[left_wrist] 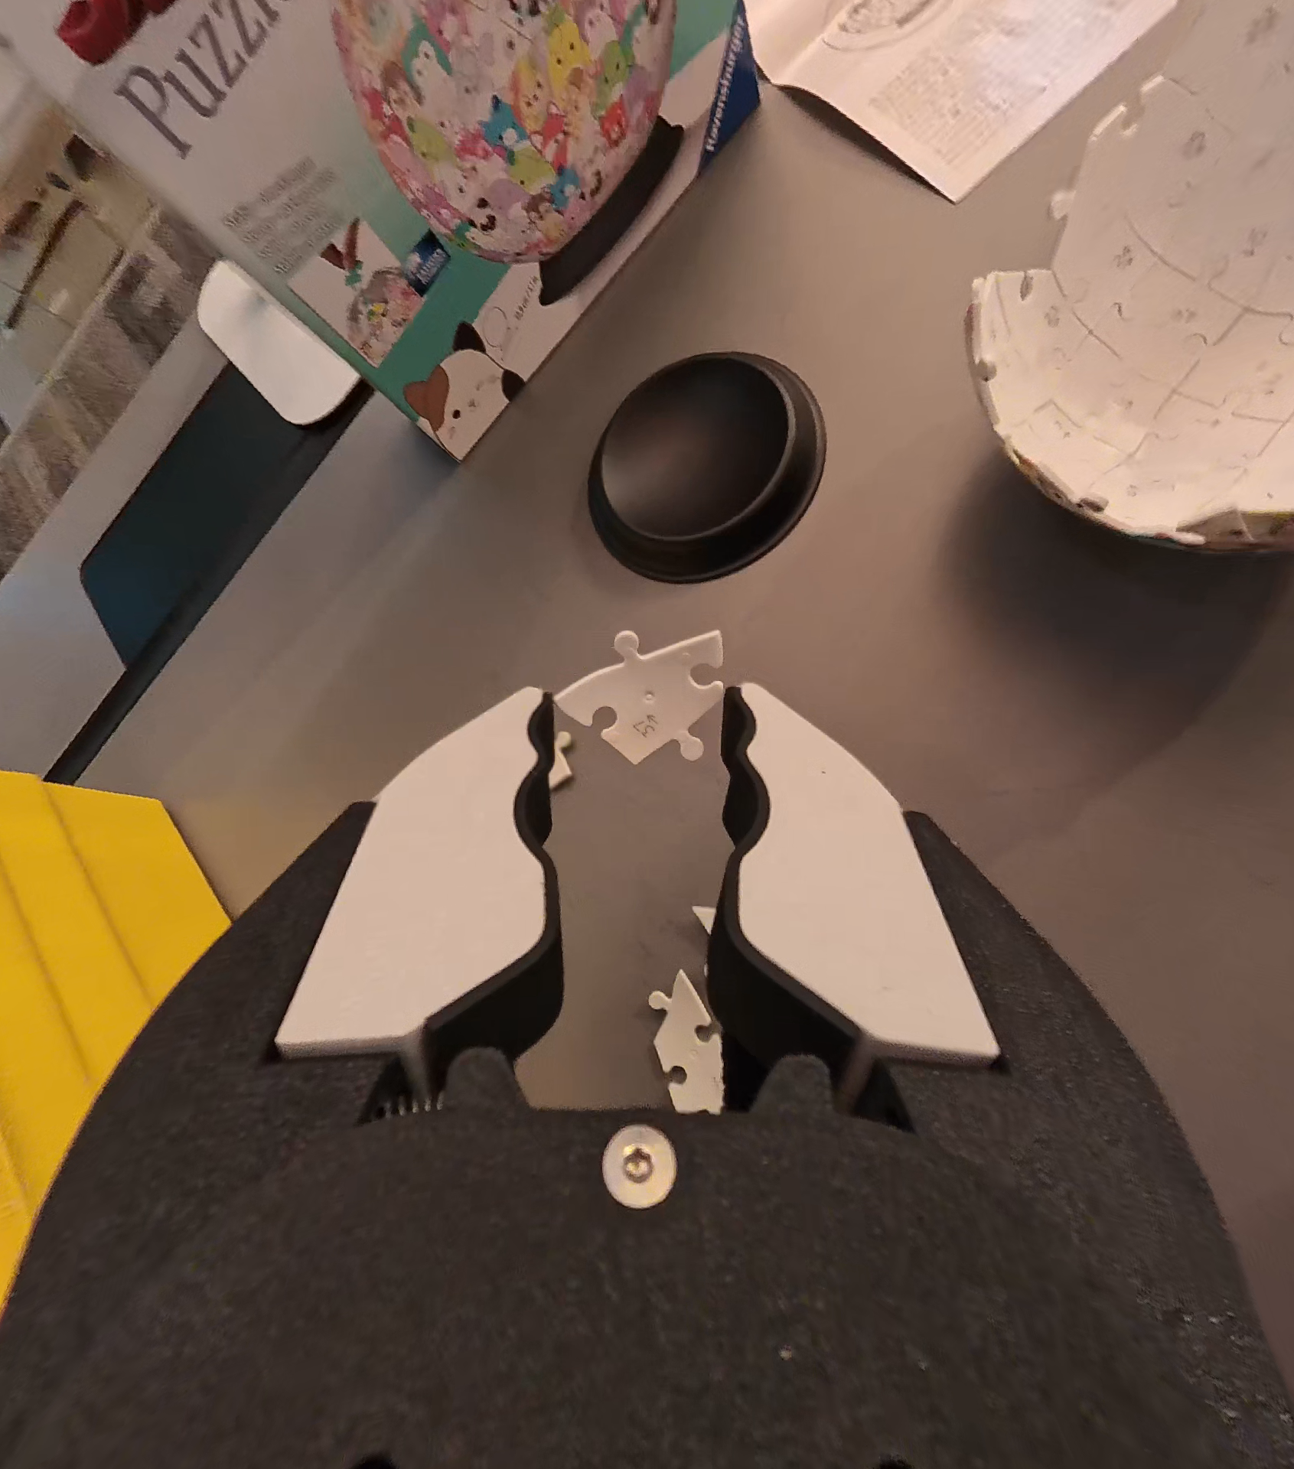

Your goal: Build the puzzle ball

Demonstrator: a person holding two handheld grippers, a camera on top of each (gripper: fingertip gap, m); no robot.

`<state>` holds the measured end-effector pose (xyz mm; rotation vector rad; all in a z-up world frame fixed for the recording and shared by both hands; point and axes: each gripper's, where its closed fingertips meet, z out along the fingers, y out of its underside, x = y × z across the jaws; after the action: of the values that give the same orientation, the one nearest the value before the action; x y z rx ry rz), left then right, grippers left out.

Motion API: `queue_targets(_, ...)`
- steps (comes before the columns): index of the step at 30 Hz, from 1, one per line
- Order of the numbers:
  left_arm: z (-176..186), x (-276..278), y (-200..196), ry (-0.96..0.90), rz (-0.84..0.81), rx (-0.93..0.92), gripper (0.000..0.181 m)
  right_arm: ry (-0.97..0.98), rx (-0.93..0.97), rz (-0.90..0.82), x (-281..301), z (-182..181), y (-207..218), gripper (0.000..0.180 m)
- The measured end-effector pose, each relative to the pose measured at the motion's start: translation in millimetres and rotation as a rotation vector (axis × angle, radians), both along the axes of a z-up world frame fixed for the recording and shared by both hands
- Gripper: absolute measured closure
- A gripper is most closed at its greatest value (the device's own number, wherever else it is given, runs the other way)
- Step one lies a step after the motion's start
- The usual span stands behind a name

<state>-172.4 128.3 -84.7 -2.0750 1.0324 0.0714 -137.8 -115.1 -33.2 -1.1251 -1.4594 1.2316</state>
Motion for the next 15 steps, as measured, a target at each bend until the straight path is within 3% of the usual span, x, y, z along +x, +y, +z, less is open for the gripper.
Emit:
queue_targets(9,-42,-7,-25,0.085,-0.224,-0.503,0.140,0.004,0.010,0.008,1,2,-3,0.141)
queue_targets(15,-63,-10,-36,0.139,-0.267,-0.583,0.140,0.008,0.009,0.008,1,3,-3,0.141)
